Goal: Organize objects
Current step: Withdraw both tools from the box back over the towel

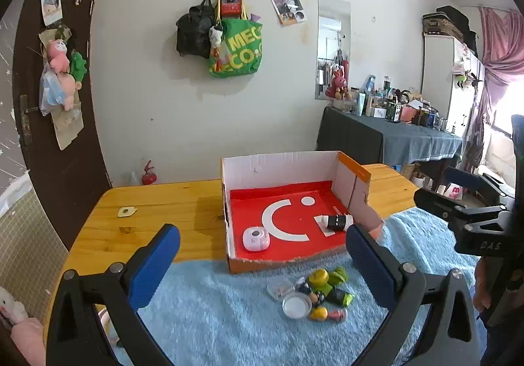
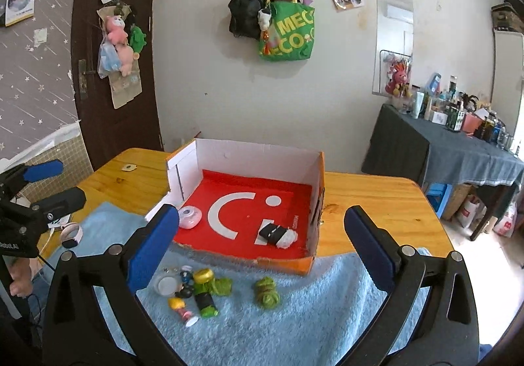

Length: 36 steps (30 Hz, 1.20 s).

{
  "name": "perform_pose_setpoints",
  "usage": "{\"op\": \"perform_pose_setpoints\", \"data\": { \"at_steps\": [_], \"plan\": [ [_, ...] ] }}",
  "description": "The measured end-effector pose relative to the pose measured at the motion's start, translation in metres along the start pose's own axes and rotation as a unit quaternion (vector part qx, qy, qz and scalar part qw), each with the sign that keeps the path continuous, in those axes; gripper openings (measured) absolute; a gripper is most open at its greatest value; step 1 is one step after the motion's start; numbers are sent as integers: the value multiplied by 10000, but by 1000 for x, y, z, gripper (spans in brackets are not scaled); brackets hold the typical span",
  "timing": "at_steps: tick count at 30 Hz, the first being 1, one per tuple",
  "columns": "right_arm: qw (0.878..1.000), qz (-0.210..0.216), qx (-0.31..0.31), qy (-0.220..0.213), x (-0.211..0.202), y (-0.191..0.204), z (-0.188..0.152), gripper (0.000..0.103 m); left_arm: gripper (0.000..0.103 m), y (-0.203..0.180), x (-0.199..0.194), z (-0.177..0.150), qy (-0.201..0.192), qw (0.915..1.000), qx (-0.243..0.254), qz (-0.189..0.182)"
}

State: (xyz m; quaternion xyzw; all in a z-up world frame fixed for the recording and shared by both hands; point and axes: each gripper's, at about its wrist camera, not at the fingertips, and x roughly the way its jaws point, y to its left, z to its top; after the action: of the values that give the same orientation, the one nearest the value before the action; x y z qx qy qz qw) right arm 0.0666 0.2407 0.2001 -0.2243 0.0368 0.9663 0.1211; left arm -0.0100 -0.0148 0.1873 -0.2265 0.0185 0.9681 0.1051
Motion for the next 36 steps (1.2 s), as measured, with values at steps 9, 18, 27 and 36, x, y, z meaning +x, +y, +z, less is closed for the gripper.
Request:
{"op": "perform_pose_setpoints", "data": {
  "at_steps": [9, 18, 27, 36],
  "plan": [
    [9999, 12, 58, 144, -9, 9, -43, 103, 103, -9, -12, -47, 153, 9999, 16, 17],
    [9988, -153, 24, 464, 15, 15, -95, 103, 103, -8, 31, -106, 791, 9961, -395, -29],
    [9938, -288, 227, 1051, 47, 17, -141, 103, 103, -11, 66, -146, 1316, 9893, -621, 65],
    [9915, -336, 215, 1237, 57, 19, -151, 103, 103, -11, 77, -156, 1467, 9866, -705, 99]
  ]
}}
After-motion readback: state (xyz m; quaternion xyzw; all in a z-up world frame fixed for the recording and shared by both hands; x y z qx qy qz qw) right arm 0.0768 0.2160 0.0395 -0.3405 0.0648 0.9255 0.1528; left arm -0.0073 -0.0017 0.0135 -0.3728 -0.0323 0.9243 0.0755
